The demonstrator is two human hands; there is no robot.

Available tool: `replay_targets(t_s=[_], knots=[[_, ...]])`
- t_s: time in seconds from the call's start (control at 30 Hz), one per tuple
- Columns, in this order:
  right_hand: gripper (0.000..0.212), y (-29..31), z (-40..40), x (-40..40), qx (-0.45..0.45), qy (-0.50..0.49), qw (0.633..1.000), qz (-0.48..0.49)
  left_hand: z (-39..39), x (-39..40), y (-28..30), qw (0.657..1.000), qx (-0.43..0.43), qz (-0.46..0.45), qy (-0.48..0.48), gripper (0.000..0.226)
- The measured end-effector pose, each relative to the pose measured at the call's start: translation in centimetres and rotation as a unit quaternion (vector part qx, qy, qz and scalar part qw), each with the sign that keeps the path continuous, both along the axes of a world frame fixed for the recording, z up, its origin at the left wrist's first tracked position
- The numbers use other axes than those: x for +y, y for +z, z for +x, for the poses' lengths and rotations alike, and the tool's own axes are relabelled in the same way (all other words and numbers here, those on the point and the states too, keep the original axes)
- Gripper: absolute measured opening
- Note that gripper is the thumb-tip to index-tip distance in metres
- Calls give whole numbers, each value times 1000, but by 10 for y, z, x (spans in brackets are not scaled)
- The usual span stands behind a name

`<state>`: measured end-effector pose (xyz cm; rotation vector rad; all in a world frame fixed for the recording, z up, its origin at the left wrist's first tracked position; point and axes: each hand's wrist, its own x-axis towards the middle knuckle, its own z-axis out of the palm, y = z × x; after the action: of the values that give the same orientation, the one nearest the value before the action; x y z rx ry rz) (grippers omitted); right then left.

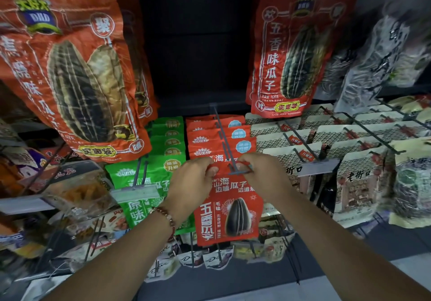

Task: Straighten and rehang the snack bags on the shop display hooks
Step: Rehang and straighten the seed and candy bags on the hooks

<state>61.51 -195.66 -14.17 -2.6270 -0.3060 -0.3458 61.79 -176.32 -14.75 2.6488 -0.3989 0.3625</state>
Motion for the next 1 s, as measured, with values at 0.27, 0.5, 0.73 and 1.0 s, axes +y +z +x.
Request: replay_targets(t_s=[0.27,0.5,0.73,1.0], knots=[[22,1,24,6,26,-33,999,-14,31,-6,-2,1000,-1,11,23,18],[39,-13,7,5,-13,-29,999,-12,7,3,-15,998,-40,43,-21,40],[62,-24,-50,-4,20,-66,997,-36,-38,13,-27,993,-80,67,-53,54],[67,-43,-111,-14,82,-130,988,9,-61,13,-59,986,-12,69,-149,58]])
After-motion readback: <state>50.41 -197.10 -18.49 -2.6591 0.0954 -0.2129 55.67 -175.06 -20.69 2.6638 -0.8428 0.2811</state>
